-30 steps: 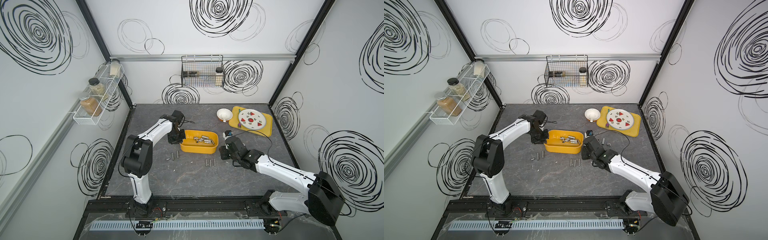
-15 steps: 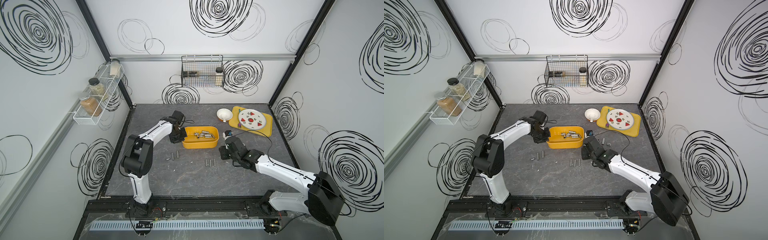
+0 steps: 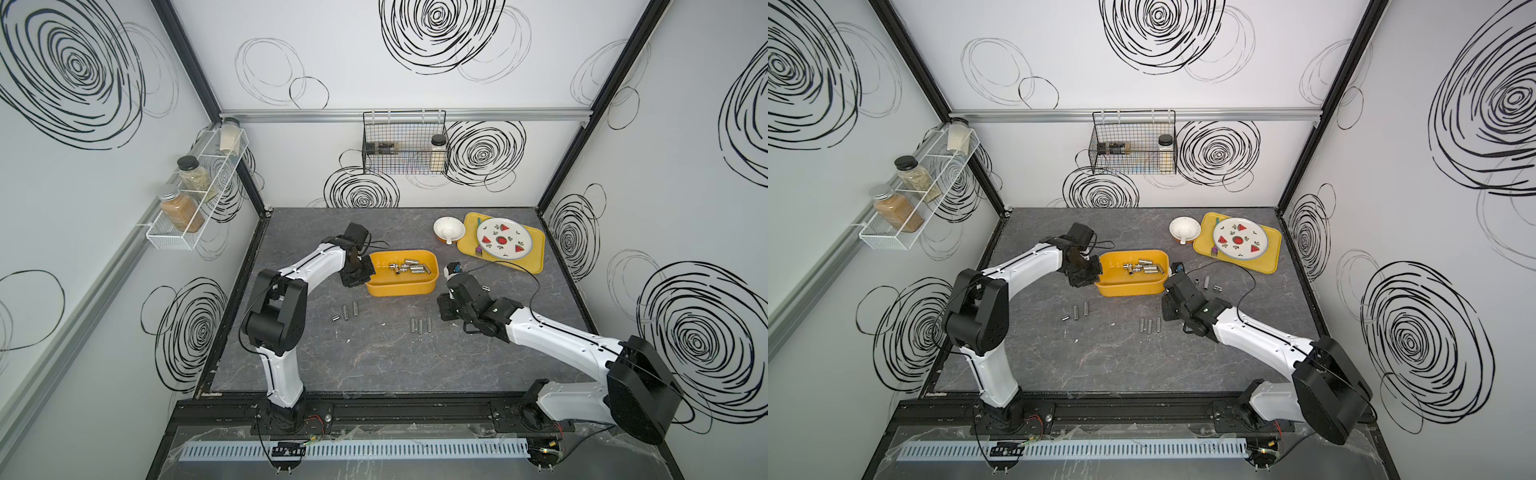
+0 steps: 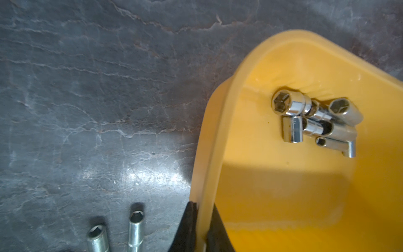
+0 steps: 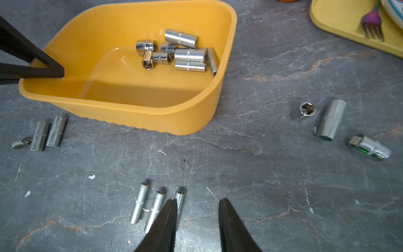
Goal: Take out the socket from the storage box
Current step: Adjust the storage box at the center of the board.
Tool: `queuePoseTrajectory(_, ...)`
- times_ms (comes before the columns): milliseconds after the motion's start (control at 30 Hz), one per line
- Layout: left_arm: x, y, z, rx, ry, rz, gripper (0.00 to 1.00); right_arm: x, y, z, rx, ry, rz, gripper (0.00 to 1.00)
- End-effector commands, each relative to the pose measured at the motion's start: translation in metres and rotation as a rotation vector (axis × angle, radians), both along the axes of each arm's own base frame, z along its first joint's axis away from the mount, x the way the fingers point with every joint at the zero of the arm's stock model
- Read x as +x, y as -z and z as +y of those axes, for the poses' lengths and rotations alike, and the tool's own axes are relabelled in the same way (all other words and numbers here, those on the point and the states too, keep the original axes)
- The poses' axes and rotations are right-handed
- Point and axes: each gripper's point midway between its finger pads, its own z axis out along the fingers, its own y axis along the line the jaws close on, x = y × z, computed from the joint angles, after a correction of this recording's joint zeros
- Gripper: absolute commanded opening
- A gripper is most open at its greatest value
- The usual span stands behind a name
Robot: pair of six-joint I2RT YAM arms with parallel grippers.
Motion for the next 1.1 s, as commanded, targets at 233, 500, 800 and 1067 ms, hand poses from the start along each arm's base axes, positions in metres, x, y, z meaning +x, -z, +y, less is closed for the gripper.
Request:
queuePoseTrajectory(233, 0.016, -0.029, -0.020, -0.071, 0.013, -0.119, 0.25, 0.006, -0.006, 0.000, -0.002, 0.004, -0.018, 0.37)
queuePoseTrajectory(500, 0.014, -0.036, -0.021, -0.074, 0.024, -0.136, 0.32, 0.007, -0.008, 0.000, -0.005, 0.009, -0.021, 0.37)
queuePoseTrajectory(800, 0.011, -0.049, -0.014, -0.047, 0.027, -0.173, 0.36, 0.016, -0.018, 0.003, -0.005, 0.020, -0.034, 0.37)
queuePoseTrajectory(1067, 0.003, -0.109, 0.013, 0.037, -0.004, -0.349, 0.52, 0.042, -0.048, 0.024, -0.017, 0.001, -0.083, 0.37)
